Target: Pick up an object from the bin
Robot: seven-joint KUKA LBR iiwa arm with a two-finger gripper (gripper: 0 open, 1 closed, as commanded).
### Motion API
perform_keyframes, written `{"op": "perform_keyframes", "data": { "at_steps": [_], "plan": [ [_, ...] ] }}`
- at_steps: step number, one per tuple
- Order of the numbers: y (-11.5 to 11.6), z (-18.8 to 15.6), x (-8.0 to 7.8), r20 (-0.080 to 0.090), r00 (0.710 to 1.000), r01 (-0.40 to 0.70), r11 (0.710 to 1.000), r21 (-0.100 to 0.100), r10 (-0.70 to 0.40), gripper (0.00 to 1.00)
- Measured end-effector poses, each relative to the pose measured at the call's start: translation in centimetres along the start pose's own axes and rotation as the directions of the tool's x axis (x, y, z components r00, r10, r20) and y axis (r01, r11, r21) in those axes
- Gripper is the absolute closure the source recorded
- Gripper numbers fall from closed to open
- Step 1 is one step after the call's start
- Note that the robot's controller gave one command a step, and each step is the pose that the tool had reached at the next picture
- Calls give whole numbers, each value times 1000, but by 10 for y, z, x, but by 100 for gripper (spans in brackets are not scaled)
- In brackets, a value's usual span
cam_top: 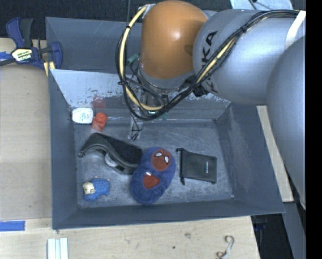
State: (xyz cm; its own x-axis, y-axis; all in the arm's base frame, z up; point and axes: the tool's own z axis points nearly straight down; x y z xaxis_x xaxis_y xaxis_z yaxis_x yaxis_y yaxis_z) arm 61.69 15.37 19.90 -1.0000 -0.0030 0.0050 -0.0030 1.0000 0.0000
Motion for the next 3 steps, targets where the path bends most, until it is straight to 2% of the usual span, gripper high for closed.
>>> {"op": "perform_keyframes", "data": {
  "at_steps": [1,2,3],
  "plan": [
    [41,109,5,20,992,-128,992,-8,128,0],
    [65,99,58,4,932,-362,932,-3,362,0],
    [52,99,58,4,830,-558,830,-2,558,0]
  ]
}}
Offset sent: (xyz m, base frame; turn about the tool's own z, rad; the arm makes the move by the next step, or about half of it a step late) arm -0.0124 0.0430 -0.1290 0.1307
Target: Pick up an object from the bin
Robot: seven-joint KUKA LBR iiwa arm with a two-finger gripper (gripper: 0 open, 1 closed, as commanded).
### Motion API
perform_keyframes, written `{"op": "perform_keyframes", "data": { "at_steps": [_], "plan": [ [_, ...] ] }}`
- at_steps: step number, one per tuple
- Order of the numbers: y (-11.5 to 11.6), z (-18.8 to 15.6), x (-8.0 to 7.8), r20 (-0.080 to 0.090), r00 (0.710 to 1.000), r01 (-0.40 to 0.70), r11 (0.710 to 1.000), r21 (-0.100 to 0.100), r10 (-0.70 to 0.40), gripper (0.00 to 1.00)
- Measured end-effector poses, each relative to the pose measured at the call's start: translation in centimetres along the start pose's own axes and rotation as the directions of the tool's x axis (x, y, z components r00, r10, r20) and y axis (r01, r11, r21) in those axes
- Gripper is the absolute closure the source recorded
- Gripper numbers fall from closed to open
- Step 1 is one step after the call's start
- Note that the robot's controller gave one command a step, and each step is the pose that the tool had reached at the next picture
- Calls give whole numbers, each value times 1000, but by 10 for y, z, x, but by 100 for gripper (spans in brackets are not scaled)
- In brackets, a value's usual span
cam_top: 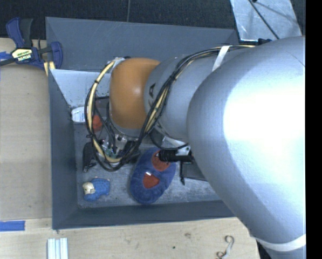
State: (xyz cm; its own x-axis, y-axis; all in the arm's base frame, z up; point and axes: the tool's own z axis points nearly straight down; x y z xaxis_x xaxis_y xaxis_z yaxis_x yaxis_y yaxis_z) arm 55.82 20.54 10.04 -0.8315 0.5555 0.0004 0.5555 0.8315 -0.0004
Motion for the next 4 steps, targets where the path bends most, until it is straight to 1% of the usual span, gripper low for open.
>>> {"op": "perform_keyframes", "data": {
  "at_steps": [1,2,3,4],
  "plan": [
    [-3,30,4,3,977,-214,977,-3,214,0],
    [-2,30,3,3,977,-213,977,-3,213,0],
    [-2,29,2,4,977,-213,977,-4,213,100],
    [-3,-25,1,0,978,-211,978,1,211,100]
  ]
}}
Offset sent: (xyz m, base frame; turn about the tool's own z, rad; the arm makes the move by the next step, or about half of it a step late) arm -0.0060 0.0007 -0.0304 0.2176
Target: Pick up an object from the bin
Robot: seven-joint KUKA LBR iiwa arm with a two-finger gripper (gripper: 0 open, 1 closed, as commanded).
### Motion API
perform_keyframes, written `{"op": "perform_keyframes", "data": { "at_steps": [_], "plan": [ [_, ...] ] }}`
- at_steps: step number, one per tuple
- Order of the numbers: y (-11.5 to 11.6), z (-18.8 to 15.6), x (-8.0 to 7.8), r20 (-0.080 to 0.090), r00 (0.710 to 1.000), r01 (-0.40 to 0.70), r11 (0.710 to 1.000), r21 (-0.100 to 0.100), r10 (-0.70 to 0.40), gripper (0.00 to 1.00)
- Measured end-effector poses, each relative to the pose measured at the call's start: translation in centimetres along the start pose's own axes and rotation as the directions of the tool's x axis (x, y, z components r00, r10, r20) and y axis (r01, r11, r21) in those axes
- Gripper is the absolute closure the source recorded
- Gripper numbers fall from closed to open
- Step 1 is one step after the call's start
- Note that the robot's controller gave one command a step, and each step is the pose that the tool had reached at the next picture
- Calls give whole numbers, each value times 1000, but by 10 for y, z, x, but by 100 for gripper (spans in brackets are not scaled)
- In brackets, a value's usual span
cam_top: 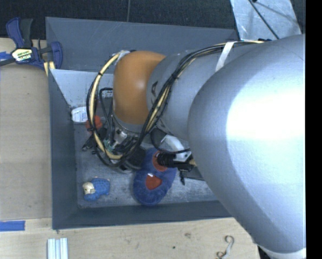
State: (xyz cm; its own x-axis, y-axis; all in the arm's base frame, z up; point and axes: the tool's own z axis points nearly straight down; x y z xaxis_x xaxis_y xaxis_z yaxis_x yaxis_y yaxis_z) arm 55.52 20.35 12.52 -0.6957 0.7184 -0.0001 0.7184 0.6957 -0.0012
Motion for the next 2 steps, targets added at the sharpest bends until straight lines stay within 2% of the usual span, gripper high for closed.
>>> {"op": "perform_keyframes", "data": {
  "at_steps": [1,2],
  "plan": [
    [-2,2,1,-2,1000,1,1000,5,-1,100],
    [-3,-58,0,0,1000,4,1000,0,-4,100]
  ]
}}
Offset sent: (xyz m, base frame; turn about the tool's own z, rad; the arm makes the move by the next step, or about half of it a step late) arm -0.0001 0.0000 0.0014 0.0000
